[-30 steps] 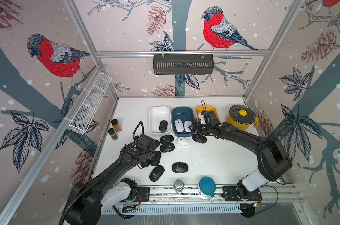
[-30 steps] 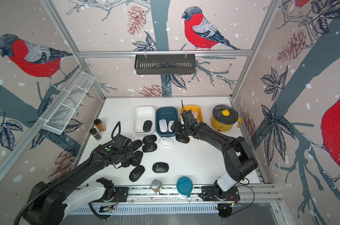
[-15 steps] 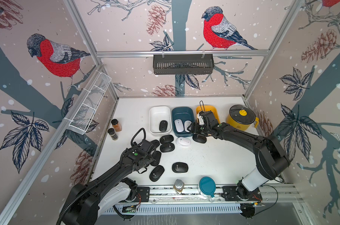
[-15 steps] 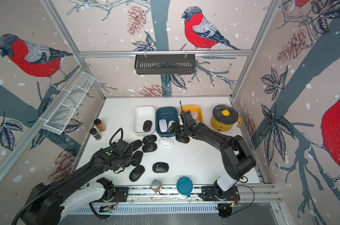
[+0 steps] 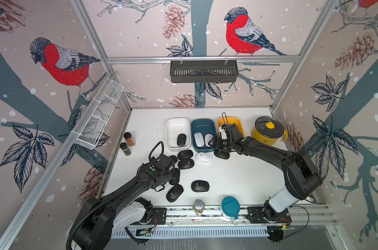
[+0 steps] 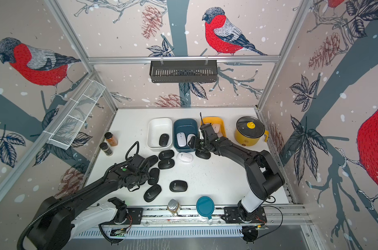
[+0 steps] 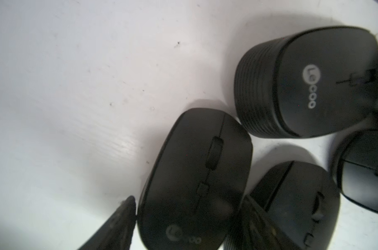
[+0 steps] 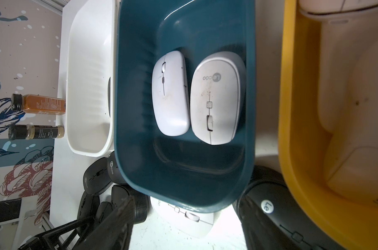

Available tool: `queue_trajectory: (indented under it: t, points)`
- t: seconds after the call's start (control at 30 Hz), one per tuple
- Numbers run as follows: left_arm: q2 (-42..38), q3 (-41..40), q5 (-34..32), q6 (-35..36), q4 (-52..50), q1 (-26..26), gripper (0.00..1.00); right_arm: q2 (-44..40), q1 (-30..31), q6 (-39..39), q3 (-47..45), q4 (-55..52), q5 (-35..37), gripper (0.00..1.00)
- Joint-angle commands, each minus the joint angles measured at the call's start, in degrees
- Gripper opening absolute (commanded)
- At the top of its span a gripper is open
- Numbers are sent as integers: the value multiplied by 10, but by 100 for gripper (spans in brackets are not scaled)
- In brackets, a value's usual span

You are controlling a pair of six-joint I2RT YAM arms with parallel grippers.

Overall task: Place the mice by color into the storage box
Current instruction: Pick up the mouse from the center of the board.

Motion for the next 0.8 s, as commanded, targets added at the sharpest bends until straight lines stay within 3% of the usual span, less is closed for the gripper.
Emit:
queue_trajectory:
  t: [0.0,0.53,0.77]
  points:
    - [6,-1,16,12,9,-1,74,3,1,0,4,9,-5,77]
    - [81,28,-14,38,19,-10,71,6,1,4,2,12,-6,77]
    - [79,21,-21,38,29,-11,58,3,1,6,1,10,-5,77]
